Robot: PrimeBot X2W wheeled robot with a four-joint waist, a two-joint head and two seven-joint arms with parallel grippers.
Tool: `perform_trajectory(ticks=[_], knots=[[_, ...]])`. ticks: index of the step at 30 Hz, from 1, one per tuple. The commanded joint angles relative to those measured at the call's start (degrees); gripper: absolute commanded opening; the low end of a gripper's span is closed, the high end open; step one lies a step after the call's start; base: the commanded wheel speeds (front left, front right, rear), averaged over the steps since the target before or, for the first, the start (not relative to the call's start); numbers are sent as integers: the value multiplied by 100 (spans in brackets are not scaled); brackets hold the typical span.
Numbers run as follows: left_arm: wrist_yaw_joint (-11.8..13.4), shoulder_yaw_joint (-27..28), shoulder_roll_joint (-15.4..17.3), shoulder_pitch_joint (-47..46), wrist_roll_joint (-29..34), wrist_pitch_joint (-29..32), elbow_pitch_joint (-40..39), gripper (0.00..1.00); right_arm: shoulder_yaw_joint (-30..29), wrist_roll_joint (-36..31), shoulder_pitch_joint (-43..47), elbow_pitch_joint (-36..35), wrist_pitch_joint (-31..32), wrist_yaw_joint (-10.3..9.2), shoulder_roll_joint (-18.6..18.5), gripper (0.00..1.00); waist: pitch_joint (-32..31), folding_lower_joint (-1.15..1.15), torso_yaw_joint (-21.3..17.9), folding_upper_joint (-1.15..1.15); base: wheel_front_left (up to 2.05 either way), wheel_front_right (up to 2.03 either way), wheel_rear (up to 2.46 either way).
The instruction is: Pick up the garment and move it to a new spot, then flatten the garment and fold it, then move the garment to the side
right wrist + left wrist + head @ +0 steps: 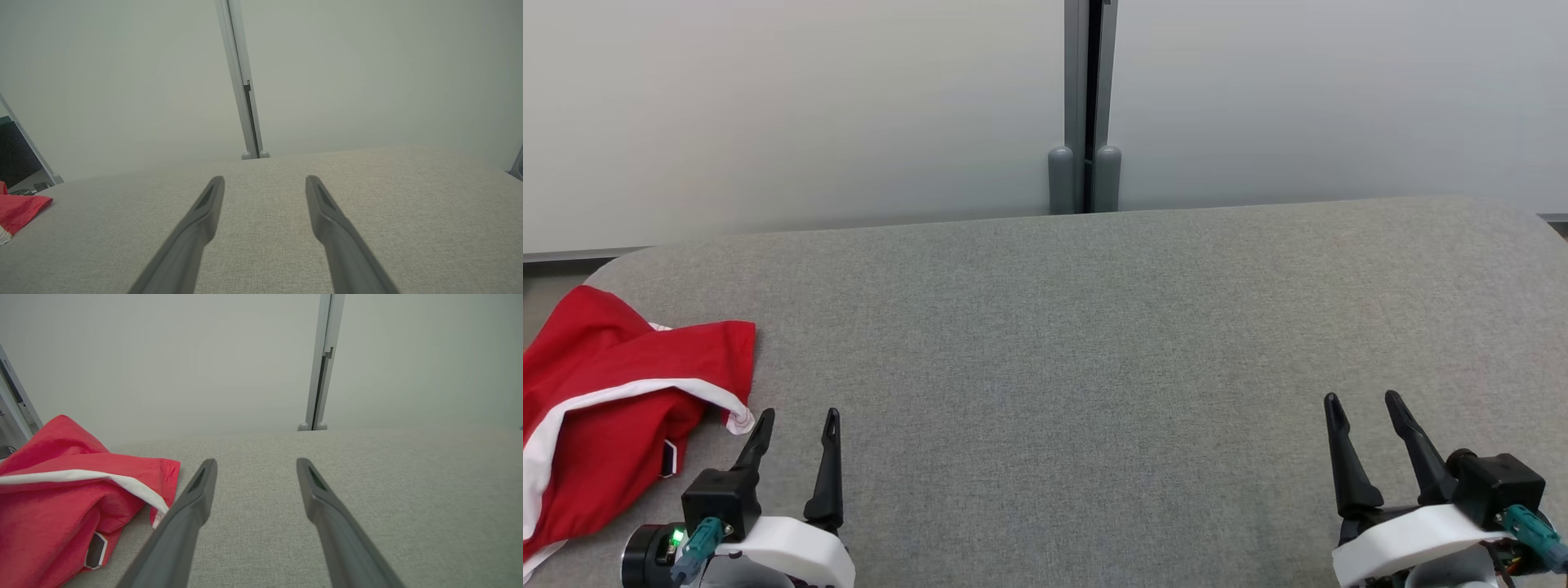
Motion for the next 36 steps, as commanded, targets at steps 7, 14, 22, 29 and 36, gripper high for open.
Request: perform_trajectory(ticks=[7, 14, 22, 29, 36], knots=[[74, -30, 41, -106, 356, -119, 90, 100, 64, -288, 49, -19, -82, 2, -54, 100, 9, 0, 0, 0, 0, 0, 0], [46, 44, -34, -97, 465, -197, 130, 100, 64, -449, 79, -7, -136, 2, -43, 100, 5, 0, 24, 0, 0, 0, 0], [-26, 113, -88, -80, 631, -282, 169, 100, 101, -587, 102, -22, -167, 2, -26, 100, 10, 0, 40, 0, 0, 0, 0], [-44, 145, -109, -78, 634, -280, 200, 100, 116, -526, 107, -6, -181, 2, -9, 100, 13, 0, 57, 0, 0, 0, 0], [-79, 183, -137, -172, 620, -280, 245, 100, 26, -551, 95, -45, -170, 2, -32, 100, 39, 0, 257, 0, 0, 0, 0]])
